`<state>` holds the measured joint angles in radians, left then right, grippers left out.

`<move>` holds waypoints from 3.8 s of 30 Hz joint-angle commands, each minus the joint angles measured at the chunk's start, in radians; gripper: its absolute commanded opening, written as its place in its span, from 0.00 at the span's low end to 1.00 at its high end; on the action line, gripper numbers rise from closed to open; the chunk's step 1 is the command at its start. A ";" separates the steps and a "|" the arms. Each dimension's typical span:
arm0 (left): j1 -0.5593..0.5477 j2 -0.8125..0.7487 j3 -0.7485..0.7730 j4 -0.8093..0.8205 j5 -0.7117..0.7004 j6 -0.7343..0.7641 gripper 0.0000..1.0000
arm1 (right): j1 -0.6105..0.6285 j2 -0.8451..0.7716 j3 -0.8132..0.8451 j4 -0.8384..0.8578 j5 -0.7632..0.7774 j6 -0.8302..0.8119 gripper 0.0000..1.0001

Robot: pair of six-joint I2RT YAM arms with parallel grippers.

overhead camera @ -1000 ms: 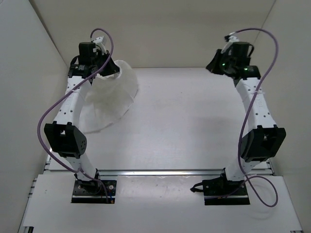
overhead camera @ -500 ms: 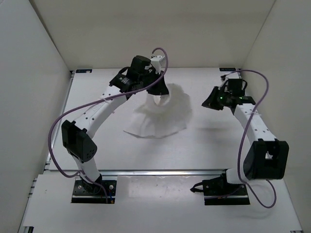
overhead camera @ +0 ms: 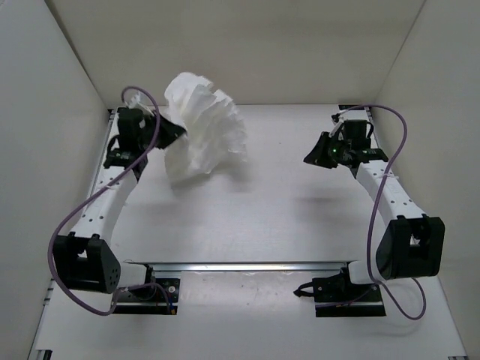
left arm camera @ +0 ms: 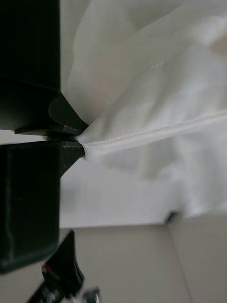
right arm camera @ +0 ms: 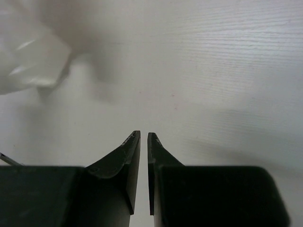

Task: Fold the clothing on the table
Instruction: Flatten the skirt out

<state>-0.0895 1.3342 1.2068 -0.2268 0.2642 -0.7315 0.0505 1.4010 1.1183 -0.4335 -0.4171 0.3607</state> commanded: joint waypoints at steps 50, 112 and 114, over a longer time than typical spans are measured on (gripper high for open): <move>0.063 -0.176 0.033 -0.281 -0.326 0.046 0.00 | 0.006 -0.023 -0.029 0.052 -0.074 0.043 0.67; -0.234 -0.285 -0.678 0.024 -0.029 -0.103 0.00 | 0.304 0.351 -0.097 0.326 -0.143 -0.023 0.64; -0.227 -0.285 -0.678 0.021 -0.022 -0.100 0.00 | 0.318 0.374 -0.077 0.311 -0.115 -0.031 0.61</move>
<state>-0.3225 1.0660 0.5335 -0.2123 0.2222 -0.8421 0.3515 1.7454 1.0039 -0.1299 -0.5484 0.3607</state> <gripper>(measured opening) 0.145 0.615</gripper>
